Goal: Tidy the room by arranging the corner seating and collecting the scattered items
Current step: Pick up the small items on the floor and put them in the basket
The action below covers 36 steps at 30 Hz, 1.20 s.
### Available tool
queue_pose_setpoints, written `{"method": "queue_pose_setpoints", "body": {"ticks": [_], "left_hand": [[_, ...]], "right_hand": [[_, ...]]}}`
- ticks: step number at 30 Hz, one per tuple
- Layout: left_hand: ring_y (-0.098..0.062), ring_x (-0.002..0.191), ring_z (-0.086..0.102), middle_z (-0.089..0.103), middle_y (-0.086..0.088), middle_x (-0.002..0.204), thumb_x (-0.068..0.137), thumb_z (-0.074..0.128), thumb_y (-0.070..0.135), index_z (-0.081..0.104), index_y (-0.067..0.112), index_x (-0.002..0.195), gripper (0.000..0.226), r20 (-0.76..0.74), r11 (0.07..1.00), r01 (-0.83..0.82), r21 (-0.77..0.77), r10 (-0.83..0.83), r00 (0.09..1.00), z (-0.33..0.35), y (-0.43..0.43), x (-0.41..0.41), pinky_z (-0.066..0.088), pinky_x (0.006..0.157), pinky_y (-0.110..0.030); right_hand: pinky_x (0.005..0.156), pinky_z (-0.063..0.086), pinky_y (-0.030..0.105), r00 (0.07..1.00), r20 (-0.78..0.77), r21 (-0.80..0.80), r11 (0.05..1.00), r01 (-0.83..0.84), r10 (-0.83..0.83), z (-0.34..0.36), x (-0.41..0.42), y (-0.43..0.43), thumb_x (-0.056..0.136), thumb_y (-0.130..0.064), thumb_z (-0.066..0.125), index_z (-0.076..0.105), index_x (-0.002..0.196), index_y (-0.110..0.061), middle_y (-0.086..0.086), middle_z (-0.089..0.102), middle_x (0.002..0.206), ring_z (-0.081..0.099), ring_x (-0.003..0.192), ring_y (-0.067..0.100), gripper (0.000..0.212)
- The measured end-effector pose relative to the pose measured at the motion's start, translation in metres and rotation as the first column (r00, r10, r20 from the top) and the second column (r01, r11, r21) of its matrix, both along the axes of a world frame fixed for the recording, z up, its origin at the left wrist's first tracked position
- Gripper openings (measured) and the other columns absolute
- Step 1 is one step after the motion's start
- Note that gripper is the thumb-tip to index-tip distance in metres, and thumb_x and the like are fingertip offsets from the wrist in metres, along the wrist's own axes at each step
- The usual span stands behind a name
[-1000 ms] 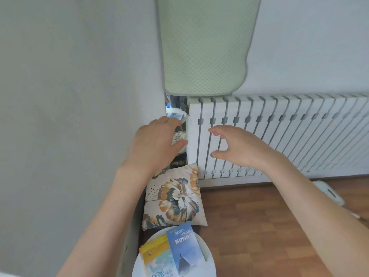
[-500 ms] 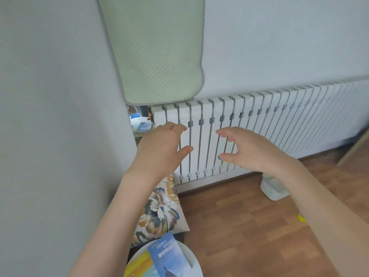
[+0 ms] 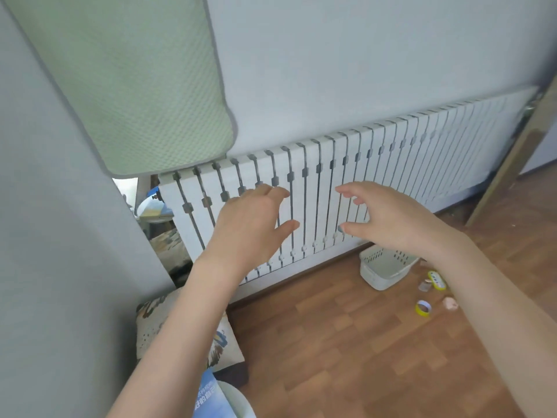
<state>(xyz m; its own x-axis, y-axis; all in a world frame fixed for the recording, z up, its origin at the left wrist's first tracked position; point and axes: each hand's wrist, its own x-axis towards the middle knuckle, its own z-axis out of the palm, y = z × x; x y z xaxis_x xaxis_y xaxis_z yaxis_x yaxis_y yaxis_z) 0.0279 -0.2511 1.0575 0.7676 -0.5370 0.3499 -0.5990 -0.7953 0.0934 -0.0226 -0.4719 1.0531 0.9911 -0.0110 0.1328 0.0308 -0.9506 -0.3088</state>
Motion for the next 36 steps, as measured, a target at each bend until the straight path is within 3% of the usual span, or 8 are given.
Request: {"method": "queue_pose_setpoints", "body": {"ticks": [12,20,36], "left_hand": [[-0.015,0.109,0.057,0.047,0.01,0.139,0.092,0.049,0.053,0.04,0.028,0.14,0.055,-0.068,0.993,0.119,-0.012,-0.12,0.99,-0.008,-0.232,-0.02,0.042,0.084,-0.03],[-0.015,0.105,0.057,0.047,0.011,0.138,0.092,0.05,0.052,0.041,0.029,0.138,0.053,-0.09,0.975,0.223,-0.005,-0.222,0.971,-0.009,-0.358,-0.038,0.04,0.085,-0.03],[-0.018,0.108,0.057,0.049,0.009,0.136,0.09,0.051,0.053,0.044,0.029,0.136,0.052,-0.093,0.903,0.428,0.043,-0.423,0.901,-0.031,-0.513,0.02,0.042,0.088,-0.035]], "right_hand": [[0.1,0.043,0.035,0.995,0.001,-0.031,0.994,0.1,-0.1,-0.004,-0.044,-0.226,0.088,-0.04,0.064,0.035,0.146,-0.031,-0.009,0.041,0.146,0.047,0.126,0.011,0.066],[0.1,0.041,0.033,0.974,0.013,-0.019,0.974,0.227,-0.227,-0.002,-0.088,-0.347,0.086,-0.04,0.066,0.037,0.144,-0.032,-0.01,0.044,0.144,0.047,0.127,0.009,0.066],[0.104,0.041,0.036,0.893,-0.036,0.055,0.891,0.45,-0.448,-0.042,-0.093,-0.472,0.085,-0.037,0.069,0.041,0.143,-0.028,-0.007,0.049,0.139,0.05,0.124,0.012,0.065]]}}
